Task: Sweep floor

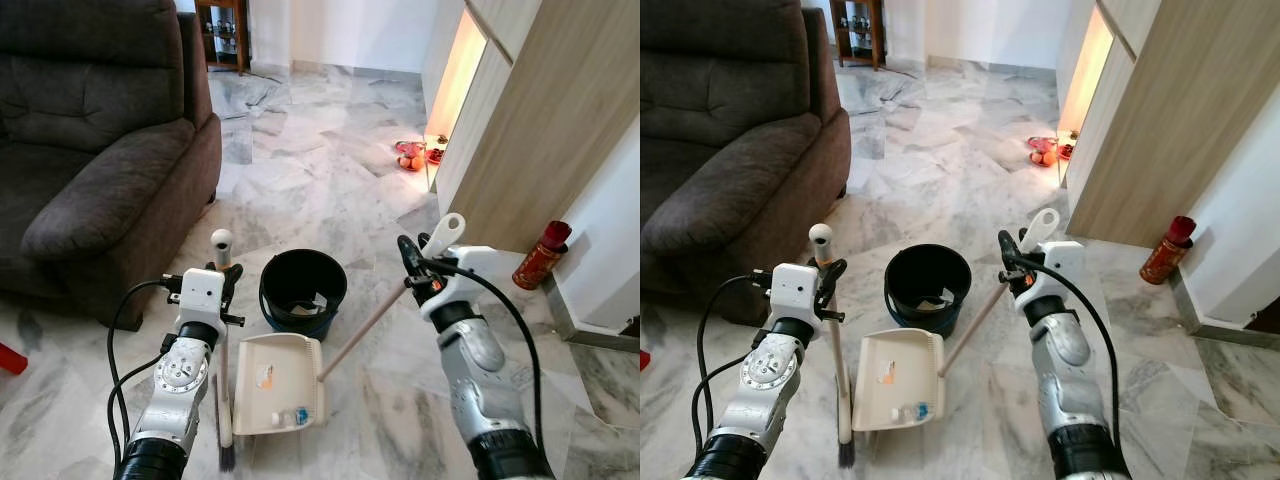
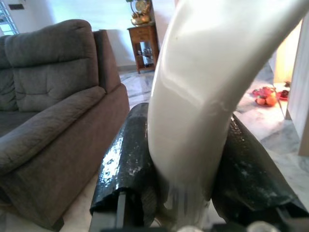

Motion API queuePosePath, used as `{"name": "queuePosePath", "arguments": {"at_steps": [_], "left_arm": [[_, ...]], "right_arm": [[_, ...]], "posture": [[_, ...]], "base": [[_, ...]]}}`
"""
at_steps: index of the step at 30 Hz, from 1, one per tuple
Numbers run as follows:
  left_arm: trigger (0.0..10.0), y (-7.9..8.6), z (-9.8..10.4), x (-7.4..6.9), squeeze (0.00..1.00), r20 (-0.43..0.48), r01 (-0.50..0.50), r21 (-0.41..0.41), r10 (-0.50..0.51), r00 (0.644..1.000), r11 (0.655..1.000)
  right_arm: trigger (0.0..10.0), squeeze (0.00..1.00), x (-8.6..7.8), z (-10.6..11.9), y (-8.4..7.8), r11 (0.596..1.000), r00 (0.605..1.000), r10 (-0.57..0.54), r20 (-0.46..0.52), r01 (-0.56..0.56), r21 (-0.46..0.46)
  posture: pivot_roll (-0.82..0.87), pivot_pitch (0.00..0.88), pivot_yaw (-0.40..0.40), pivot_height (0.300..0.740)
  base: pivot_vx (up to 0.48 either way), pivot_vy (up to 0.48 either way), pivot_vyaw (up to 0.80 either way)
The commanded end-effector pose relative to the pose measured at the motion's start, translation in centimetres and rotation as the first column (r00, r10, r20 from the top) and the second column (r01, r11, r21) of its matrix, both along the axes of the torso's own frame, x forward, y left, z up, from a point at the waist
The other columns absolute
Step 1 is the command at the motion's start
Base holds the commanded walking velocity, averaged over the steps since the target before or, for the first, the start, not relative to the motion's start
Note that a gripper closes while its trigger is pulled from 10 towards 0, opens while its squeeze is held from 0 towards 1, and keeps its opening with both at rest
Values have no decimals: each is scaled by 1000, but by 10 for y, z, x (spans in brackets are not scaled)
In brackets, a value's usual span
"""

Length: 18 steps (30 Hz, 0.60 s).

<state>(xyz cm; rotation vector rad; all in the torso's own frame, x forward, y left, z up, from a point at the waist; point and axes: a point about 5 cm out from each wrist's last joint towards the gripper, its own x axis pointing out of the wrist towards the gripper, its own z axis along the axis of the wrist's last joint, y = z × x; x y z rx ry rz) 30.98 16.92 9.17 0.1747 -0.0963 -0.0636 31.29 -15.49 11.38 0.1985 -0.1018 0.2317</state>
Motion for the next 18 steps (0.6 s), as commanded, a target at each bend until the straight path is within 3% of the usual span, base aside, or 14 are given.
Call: {"name": "queuePosePath", "arguments": {"at_steps": [1,10,18], "left_arm": [[10000,-6,10,2,0,54,28,4,-28,998,1000],[10000,-7,10,2,0,54,35,9,-35,998,999],[10000,-7,11,3,0,56,37,11,-37,998,999]], "right_arm": [[10000,0,0,18,-4,1000,998,-13,66,11,21],[10000,0,-14,56,0,999,989,-26,145,20,37],[10000,0,-17,78,1,998,977,-63,205,56,39]], "posture": [[42,0,-60,740],[35,0,-59,740],[34,0,-61,740]], "base": [[0,0,0],[0,0,0],[0,0,0]]}}
